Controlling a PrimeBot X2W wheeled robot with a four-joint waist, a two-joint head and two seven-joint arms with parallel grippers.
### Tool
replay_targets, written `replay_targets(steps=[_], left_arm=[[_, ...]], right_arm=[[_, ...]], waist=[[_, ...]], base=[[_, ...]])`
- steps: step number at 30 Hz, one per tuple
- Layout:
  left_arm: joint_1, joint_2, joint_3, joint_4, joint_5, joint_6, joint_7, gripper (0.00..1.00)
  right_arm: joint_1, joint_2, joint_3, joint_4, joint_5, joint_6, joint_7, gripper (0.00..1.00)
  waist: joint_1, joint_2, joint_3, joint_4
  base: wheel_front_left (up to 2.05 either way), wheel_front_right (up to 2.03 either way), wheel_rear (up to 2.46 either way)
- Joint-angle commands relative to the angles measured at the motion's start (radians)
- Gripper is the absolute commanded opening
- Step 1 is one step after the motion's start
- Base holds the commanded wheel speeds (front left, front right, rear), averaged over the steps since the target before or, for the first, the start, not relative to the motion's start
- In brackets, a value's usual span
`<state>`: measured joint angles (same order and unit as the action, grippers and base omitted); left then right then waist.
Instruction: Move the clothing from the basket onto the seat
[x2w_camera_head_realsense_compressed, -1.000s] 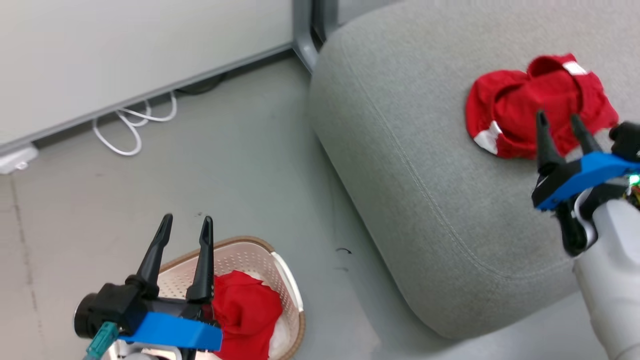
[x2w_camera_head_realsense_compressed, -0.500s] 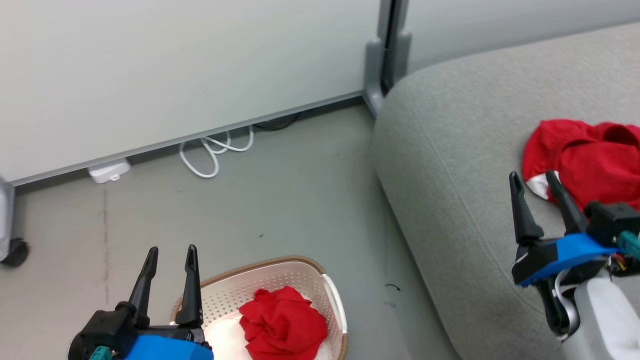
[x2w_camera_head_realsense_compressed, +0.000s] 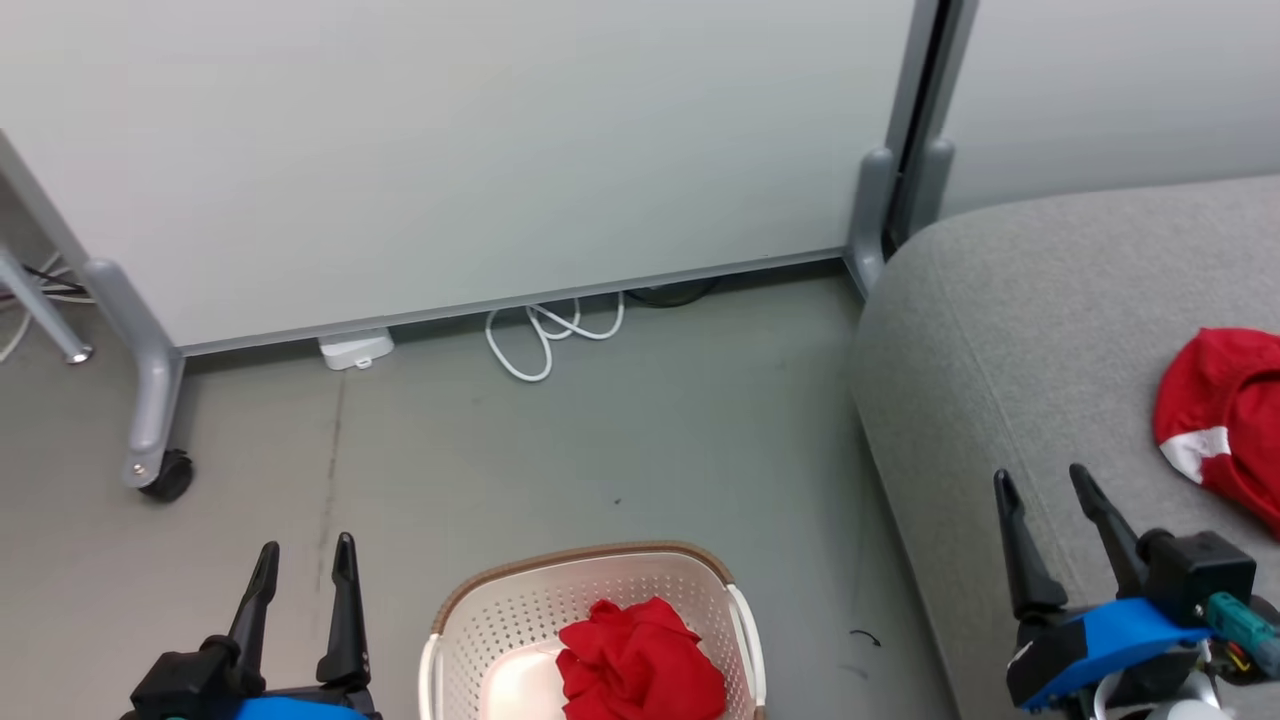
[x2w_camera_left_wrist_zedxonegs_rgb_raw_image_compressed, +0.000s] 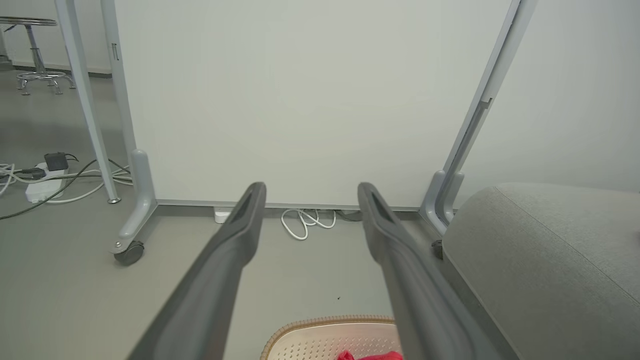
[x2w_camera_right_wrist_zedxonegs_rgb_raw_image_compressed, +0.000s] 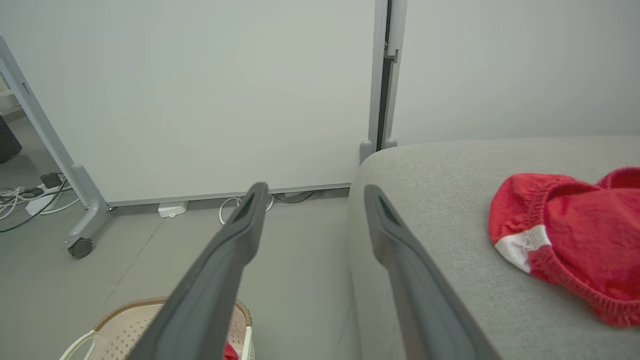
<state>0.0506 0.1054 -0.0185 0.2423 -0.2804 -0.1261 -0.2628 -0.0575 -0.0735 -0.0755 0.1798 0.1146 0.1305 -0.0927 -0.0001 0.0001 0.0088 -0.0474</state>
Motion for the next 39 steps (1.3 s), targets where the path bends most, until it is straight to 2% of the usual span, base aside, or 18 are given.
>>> replay_targets(steps=[1, 14, 39], left_arm=[[0.002, 0.006, 0.003, 0.003, -0.002, -0.007, -0.003, 1.00], [0.029, -0.013, 0.022, -0.011, 0.023, -0.005, -0.003, 1.00], [0.050, -0.042, 0.012, -0.030, 0.041, -0.005, -0.003, 1.00]], right_arm=[[0.020, 0.006, -0.002, -0.012, -0.003, 0.000, 0.002, 1.00], [0.077, 0.024, 0.022, -0.071, 0.001, 0.000, 0.029, 1.00], [0.063, 0.024, 0.047, -0.062, 0.024, 0.000, 0.031, 1.00]], waist=[[0.0001, -0.0001, -0.010, 0.011], [0.0001, -0.0001, -0.034, 0.040], [0.0001, -0.0001, -0.023, 0.058]], base=[[0.00, 0.00, 0.00], [0.00, 0.00, 0.00], [0.00, 0.00, 0.00]])
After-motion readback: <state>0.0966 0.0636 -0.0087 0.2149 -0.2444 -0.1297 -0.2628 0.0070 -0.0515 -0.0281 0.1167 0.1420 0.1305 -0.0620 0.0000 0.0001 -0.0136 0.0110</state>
